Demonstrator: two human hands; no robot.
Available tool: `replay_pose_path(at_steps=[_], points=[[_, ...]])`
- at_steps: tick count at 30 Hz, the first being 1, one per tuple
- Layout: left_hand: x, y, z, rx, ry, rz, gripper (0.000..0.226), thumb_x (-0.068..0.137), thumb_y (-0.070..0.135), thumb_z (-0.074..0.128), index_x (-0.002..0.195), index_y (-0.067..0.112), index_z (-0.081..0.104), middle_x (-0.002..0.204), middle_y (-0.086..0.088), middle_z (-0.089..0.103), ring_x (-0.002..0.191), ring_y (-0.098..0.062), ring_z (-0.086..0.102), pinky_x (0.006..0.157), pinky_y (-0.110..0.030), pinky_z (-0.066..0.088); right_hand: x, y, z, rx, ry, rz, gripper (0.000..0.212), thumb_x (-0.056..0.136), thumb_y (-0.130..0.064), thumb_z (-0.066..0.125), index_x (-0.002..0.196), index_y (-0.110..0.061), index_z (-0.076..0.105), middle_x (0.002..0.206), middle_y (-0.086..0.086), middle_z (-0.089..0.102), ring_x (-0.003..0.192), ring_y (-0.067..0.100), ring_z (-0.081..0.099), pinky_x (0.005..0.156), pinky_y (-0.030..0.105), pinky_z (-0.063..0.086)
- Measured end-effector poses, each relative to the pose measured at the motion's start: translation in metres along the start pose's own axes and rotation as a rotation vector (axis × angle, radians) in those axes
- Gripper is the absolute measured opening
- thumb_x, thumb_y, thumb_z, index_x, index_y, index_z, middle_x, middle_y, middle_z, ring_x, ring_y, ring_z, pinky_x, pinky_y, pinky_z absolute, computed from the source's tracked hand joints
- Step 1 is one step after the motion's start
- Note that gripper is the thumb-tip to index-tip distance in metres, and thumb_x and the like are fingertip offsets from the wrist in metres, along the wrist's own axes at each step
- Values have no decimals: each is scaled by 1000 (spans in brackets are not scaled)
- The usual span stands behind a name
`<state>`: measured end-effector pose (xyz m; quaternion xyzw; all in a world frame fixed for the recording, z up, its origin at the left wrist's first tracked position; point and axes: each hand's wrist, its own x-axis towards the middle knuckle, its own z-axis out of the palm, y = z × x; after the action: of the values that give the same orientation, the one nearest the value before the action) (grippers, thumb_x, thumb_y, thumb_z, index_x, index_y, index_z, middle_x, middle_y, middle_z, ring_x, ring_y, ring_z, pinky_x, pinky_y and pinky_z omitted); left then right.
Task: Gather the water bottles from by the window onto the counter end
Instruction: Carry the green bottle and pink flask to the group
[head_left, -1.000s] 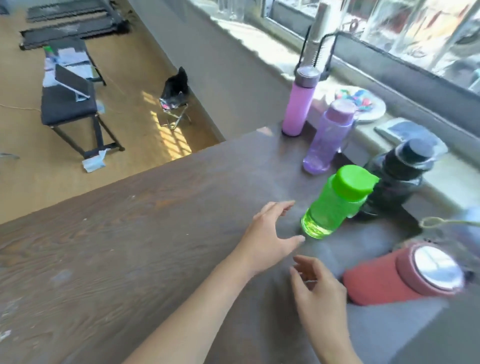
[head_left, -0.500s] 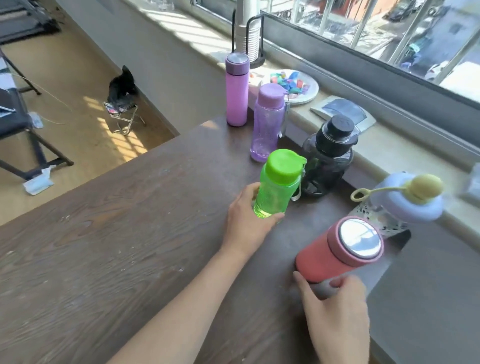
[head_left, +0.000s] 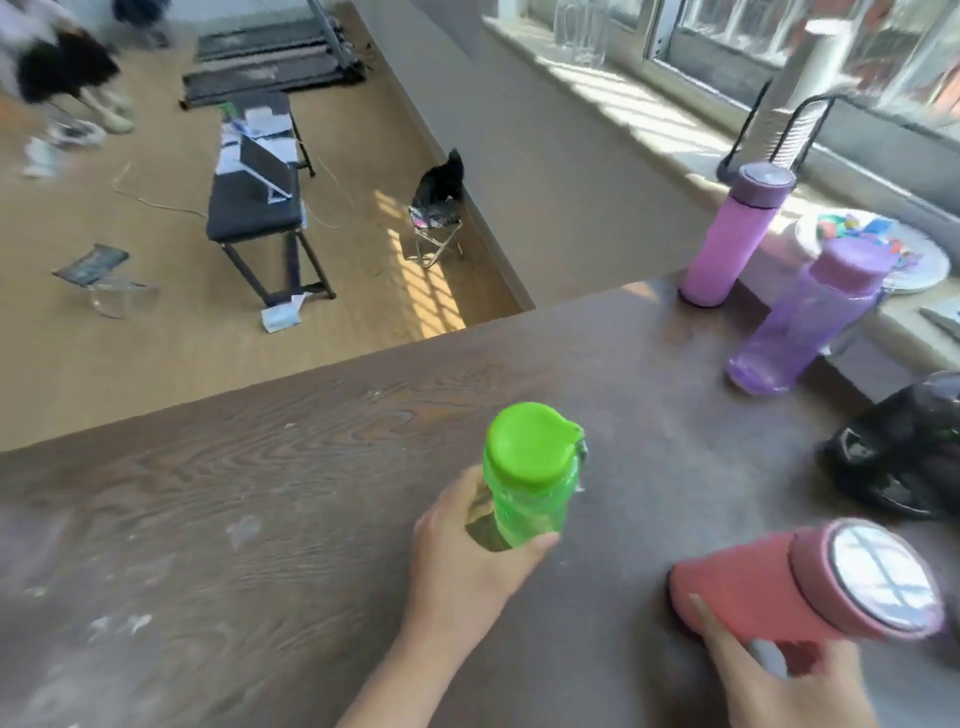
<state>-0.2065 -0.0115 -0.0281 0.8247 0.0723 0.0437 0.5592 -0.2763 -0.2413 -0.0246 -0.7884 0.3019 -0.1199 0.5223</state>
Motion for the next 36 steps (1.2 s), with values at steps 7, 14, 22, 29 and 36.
replay_pose_path(at_steps=[7,14,22,29,36], points=[[-50,-61,-174,44,396,-152,57,55,30,98,108,32,76,103,21,81,96,1,78,87,-20,60,-74,-74,145,95,-351,-154,58,63,-17,96,109,-32,62,98,-17,69,93,1,68,86,29,48],[-140,-105,-289,61,728,-271,60,55,25,99,110,35,76,108,14,82,100,-5,79,93,-30,62,-163,-138,279,57,-830,-357,51,71,-20,92,104,-39,57,101,-23,69,93,-16,64,72,7,46],[-238,-135,-329,-12,979,-349,57,53,33,95,108,28,78,103,11,84,98,-11,81,91,-36,63,-249,-189,388,-22,-1020,-642,55,70,-21,91,110,-27,53,98,-11,65,87,6,63,71,16,47],[-288,-147,-342,-36,1091,-373,57,54,29,95,108,26,77,104,7,83,97,-14,80,90,-31,63,-283,-211,443,-145,-983,-728,61,73,-24,88,123,-8,55,105,2,61,94,22,59,79,32,49],[-331,-160,-354,-14,1159,-379,55,58,27,95,109,30,75,105,7,82,101,-17,79,95,-41,62,-302,-211,471,-258,-921,-702,69,74,-28,88,128,-3,53,123,11,63,108,28,59,86,35,46]])
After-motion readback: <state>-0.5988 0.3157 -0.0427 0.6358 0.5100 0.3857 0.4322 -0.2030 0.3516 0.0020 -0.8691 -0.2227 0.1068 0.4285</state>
